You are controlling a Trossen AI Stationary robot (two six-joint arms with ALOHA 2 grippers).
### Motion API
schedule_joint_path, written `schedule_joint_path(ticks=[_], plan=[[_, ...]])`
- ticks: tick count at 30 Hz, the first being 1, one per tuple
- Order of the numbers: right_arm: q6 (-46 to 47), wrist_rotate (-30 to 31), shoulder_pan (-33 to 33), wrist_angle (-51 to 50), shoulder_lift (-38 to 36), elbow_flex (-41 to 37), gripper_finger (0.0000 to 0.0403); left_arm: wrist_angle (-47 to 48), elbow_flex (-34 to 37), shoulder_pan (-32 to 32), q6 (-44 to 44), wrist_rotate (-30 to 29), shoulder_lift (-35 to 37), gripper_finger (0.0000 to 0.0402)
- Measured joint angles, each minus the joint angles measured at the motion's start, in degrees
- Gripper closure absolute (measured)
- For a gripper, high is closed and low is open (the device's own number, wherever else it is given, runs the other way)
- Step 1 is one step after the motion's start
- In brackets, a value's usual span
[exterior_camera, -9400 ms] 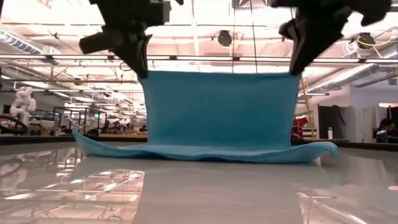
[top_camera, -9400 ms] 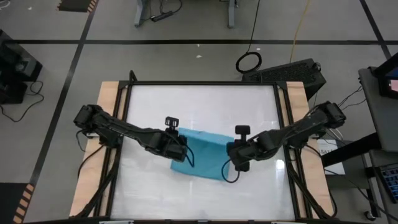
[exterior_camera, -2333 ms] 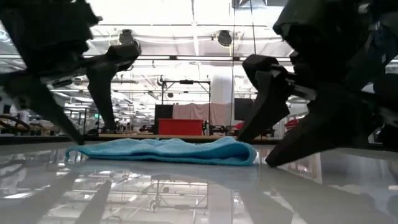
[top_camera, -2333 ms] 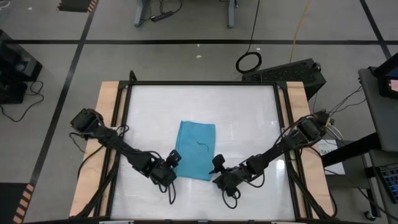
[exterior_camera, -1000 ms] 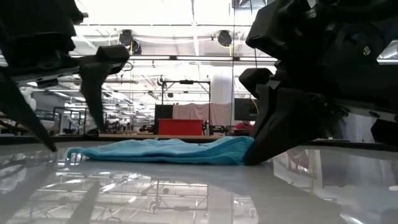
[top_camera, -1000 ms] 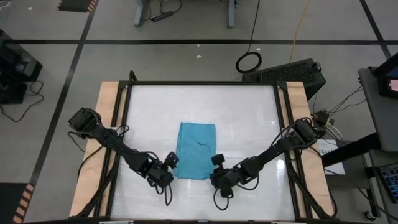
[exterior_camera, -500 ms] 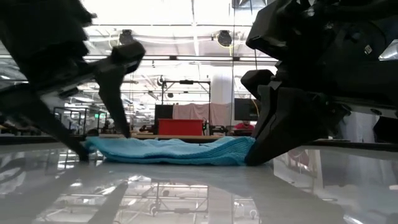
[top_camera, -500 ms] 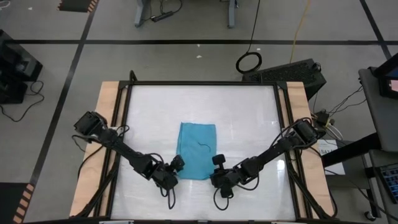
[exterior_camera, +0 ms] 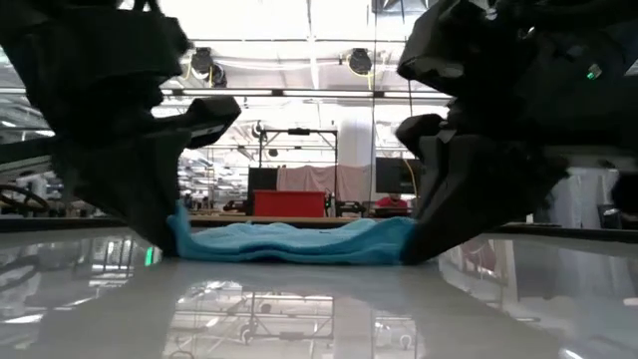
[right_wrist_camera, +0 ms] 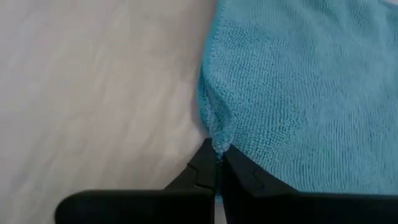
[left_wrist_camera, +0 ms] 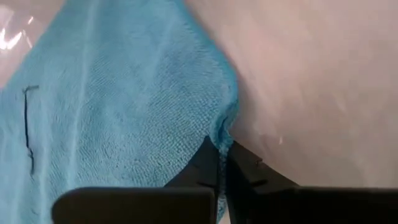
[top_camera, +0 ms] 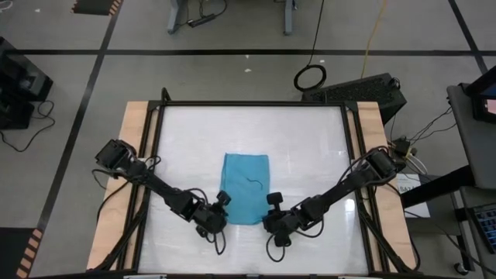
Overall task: Roll towel
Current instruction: Roll the blue towel
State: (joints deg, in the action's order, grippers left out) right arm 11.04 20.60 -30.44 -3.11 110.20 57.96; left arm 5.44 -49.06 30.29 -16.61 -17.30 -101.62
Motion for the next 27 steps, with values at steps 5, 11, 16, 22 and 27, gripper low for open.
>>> schedule_joint_path(ticks=[5, 11, 16, 22, 27], plan=[[6.91, -1.68, -0.84, -2.98, -4.32, -0.14, 0.0402, -4.48, -0.08, -0.42, 11.97, 4.33, 0.83, 0.0397], [15.69, -3.09, -1.14, -4.93, -8.86, -0.05, 0.0402, -5.67, -0.11, -1.23, 23.32, 5.34, 1.35, 0.0398], [22.70, -10.12, 0.67, -5.59, -9.45, -0.18, 0.0402, -6.84, -0.11, -2.30, 31.76, 6.81, 1.36, 0.0400], [28.06, -11.50, 2.79, -6.58, -9.45, -2.31, 0.0402, -5.69, -0.11, -2.41, 40.32, 6.80, 1.40, 0.0400], [32.67, -13.15, 3.97, -5.65, -9.45, -4.97, 0.0402, -4.14, -0.11, -2.32, 45.12, 6.40, 1.42, 0.0397]])
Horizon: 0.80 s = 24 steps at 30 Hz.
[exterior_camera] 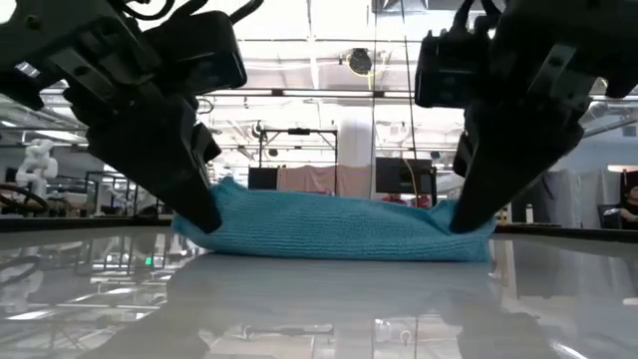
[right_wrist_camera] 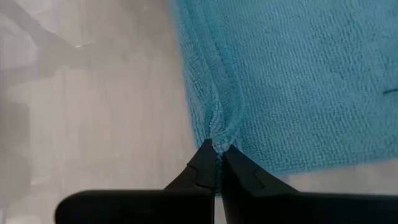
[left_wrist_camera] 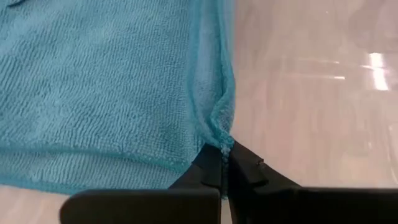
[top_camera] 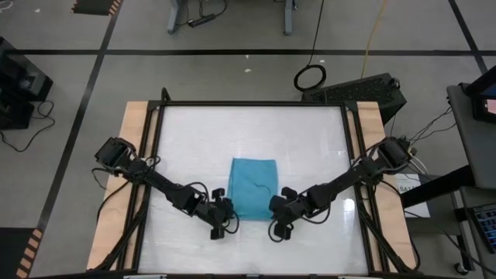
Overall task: Roll towel
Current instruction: Roll the blue towel
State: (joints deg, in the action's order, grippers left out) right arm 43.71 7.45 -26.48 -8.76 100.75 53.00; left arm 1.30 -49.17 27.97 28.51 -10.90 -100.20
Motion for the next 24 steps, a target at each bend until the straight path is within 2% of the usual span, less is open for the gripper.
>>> schedule_joint_path(ticks=[12, 19, 24], plan=[[1.68, -1.50, 1.87, 1.21, -0.02, -1.67, 0.0390, 2.17, -0.13, 0.14, 4.02, -0.78, -2.14, 0.0393], [1.65, -2.10, 2.55, -0.56, 0.00, -1.82, 0.0340, 2.21, -0.17, 0.17, 4.72, -0.46, -3.72, 0.0391], [-4.29, -2.00, 2.48, -0.47, -1.22, -1.82, 0.0294, 2.10, -0.13, 0.17, 4.70, -0.21, -3.80, 0.0391]])
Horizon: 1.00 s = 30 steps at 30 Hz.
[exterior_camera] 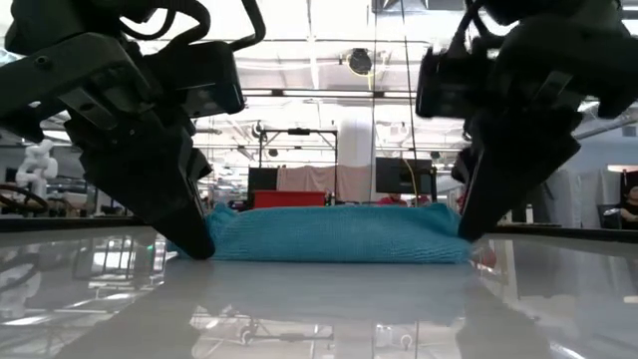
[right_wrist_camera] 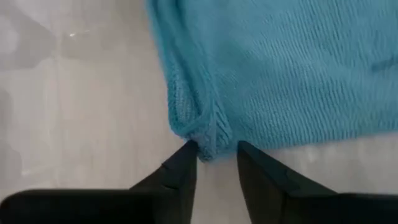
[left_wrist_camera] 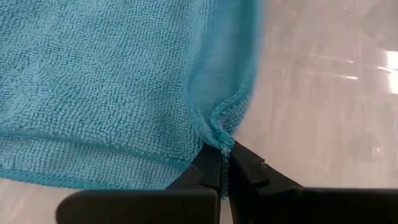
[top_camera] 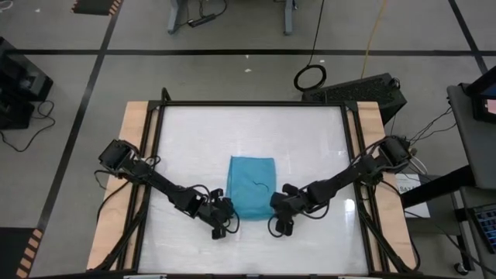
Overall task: Roll towel
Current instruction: Roll the blue towel
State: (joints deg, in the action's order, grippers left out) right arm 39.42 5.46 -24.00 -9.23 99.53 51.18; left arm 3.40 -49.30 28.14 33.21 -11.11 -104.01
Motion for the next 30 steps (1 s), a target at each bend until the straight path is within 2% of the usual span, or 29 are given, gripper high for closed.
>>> schedule_joint_path(ticks=[4, 12, 16, 25, 30], plan=[[-6.15, 0.78, -1.21, -0.33, -2.39, 0.00, 0.0273, 0.00, 0.02, 0.00, 0.00, 0.15, -0.05, 0.0391], [-21.28, 8.12, -8.12, 2.78, -5.36, 0.02, 0.0271, -0.46, 0.11, 0.00, 0.00, 0.42, -0.13, 0.0391], [-29.86, 11.67, -10.74, 7.71, -2.61, 0.09, 0.0271, -1.38, 0.17, 0.00, -0.50, 0.61, -0.15, 0.0391], [-40.93, 23.25, -13.88, 8.14, 4.36, 1.47, 0.0270, -1.49, 0.17, 0.00, -0.53, 0.66, -0.18, 0.0391], [-42.10, 23.77, -14.00, 8.18, 5.81, 1.73, 0.0262, -1.40, 0.17, 0.00, -0.60, 0.66, -0.20, 0.0391]])
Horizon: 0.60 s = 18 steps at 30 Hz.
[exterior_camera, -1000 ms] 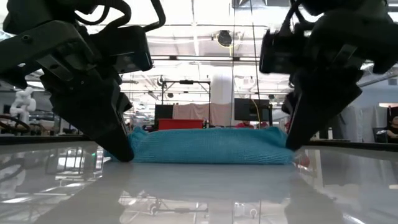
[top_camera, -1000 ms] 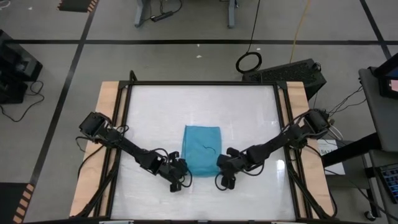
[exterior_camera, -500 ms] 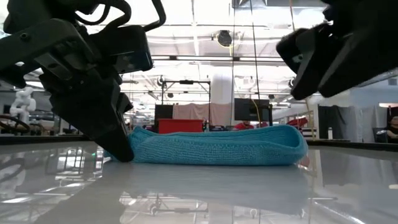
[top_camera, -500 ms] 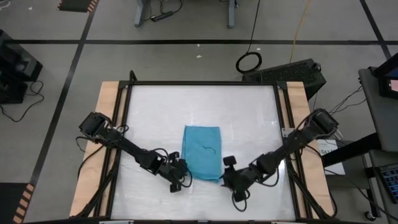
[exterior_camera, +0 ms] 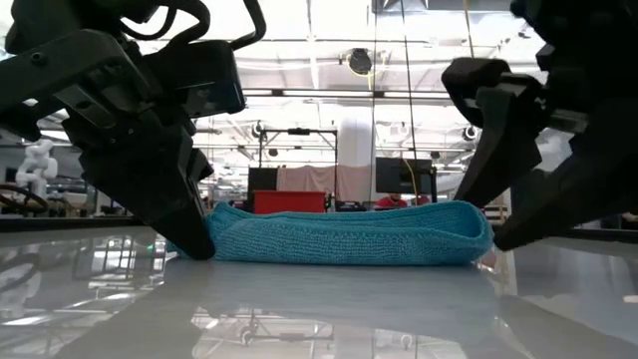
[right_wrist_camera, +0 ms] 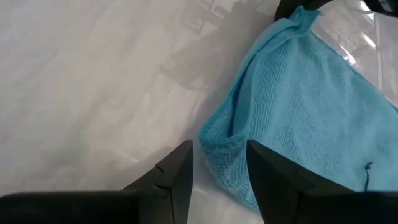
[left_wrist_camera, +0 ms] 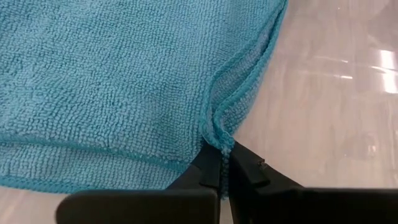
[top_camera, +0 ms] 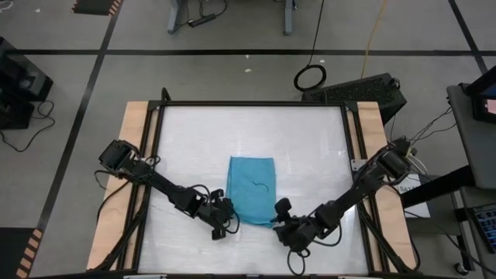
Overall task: Roll towel
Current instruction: Roll the blue towel
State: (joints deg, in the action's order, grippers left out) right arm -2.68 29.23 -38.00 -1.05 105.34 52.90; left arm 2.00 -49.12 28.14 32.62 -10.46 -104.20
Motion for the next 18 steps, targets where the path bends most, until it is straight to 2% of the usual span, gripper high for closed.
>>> schedule_joint_path(ticks=[5, 9, 12, 16, 18], plan=[[-0.74, -0.62, 0.01, 2.76, 0.85, 0.00, 0.0265, 0.00, 0.00, 0.00, -0.15, 0.00, 0.00, 0.0391], [-1.08, -0.39, 0.30, 5.09, 2.16, 0.00, 0.0284, 0.04, -0.02, 0.00, -0.18, 0.02, -0.04, 0.0391], [1.47, -0.38, 1.01, 5.94, 2.80, 0.00, 0.0317, 0.05, -0.02, 0.00, -0.31, 0.16, -0.04, 0.0391], [4.85, -0.41, 1.85, 6.35, 2.47, -0.02, 0.0386, 0.13, -0.02, 0.00, -0.35, 0.20, -0.04, 0.0391], [6.61, -0.43, 2.14, 6.72, 1.78, -0.02, 0.0395, 0.15, -0.02, 0.00, -0.43, 0.46, -0.04, 0.0391]])
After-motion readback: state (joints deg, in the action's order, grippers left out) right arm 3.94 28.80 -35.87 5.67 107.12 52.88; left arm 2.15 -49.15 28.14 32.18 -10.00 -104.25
